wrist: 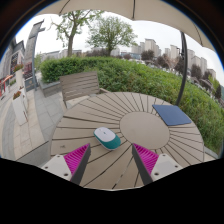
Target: Arrange mouse
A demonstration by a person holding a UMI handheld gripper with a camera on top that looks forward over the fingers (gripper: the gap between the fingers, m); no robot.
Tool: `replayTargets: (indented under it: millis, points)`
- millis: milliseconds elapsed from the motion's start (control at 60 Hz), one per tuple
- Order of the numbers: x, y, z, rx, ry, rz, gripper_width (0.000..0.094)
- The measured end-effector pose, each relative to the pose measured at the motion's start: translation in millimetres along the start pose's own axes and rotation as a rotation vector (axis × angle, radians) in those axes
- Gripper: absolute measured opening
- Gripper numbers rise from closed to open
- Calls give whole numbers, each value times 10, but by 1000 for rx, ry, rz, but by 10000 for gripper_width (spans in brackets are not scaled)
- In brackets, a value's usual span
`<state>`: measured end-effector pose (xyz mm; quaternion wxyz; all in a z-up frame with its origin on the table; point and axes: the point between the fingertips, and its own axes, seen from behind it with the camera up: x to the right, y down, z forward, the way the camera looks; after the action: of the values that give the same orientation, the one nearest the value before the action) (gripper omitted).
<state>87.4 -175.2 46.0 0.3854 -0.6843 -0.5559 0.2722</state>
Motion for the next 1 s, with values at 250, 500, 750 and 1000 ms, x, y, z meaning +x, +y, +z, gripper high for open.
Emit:
replayTargets:
  millis: [250,500,750,1000]
  points:
    - [70,-2,664,-26,45,-1,853]
    - [269,-108,1128,-48,63,1,849]
    - [313,-62,1222,-81,67,43,803]
    - [262,-220,1235,-103,-3,38,419]
